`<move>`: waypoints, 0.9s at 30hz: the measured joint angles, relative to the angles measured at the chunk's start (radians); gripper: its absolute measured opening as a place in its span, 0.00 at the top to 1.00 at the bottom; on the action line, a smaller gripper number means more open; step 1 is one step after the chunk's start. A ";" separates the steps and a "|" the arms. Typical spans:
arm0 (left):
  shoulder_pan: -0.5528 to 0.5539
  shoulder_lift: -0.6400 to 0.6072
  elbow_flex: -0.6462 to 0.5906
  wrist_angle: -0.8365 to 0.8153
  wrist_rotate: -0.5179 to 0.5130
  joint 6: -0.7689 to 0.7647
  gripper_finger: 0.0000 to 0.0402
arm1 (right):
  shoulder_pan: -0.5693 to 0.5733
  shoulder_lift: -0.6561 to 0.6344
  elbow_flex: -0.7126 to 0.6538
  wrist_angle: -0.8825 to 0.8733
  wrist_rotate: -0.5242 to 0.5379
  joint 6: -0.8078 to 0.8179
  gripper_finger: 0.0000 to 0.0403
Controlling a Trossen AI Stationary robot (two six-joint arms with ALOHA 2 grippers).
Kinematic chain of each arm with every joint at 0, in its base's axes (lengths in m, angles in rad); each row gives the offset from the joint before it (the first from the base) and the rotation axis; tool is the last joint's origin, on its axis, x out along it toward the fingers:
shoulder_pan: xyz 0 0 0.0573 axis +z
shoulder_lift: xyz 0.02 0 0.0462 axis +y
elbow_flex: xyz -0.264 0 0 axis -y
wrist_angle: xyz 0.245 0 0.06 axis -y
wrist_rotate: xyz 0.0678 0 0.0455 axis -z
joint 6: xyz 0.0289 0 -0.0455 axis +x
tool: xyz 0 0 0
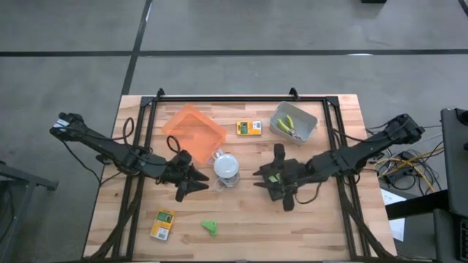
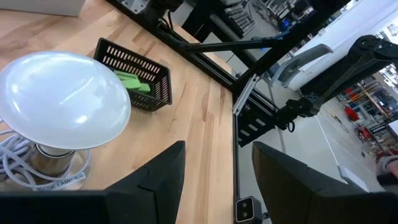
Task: Pick & Place School Supplies
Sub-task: Put the green eraser into the black bin
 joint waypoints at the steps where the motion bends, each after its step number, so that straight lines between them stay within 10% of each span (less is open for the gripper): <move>1: 0.000 0.000 0.000 0.001 0.002 0.000 0.53 | 0.000 0.000 -0.014 0.019 0.000 -0.003 0.69; 17: -0.021 0.007 0.000 0.002 0.016 -0.047 0.53 | 0.003 0.002 -0.232 0.153 0.001 0.273 0.69; 27: -0.135 0.153 -0.002 0.045 0.116 0.192 0.53 | 0.003 0.002 -0.234 0.155 0.001 0.269 0.69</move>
